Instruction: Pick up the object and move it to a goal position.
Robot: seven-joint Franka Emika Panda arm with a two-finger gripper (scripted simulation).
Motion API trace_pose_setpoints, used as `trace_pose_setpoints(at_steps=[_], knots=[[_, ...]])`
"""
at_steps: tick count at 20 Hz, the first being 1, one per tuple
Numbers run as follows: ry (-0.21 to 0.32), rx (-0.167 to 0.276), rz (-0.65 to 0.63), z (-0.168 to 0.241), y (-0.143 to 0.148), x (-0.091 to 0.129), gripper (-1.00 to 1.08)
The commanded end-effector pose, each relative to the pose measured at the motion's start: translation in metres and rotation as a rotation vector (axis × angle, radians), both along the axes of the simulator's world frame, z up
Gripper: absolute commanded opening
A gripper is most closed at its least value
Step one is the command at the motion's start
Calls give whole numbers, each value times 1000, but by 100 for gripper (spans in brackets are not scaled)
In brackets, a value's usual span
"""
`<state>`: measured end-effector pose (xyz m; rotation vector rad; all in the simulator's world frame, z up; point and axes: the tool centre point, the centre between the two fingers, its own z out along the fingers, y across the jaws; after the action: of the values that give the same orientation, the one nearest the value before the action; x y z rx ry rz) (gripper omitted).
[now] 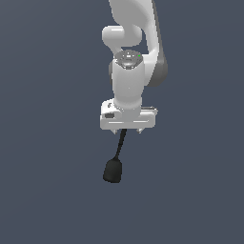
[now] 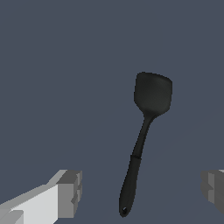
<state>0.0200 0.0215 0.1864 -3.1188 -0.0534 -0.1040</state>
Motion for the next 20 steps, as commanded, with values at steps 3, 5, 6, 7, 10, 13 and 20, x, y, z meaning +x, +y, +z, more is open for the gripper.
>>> trace_pose_setpoints(at_steps=[3, 5, 6, 7, 10, 13, 20], knots=[[-2, 2, 2, 1, 2, 0, 100], [-6, 9, 8, 3, 9, 1, 100], [-9, 15, 13, 4, 13, 2, 100], [-13, 21, 18, 6, 19, 2, 100], [-21, 34, 30, 10, 31, 3, 100], [-22, 36, 33, 11, 33, 3, 100], [-9, 30, -1, -7, 21, 5, 100]])
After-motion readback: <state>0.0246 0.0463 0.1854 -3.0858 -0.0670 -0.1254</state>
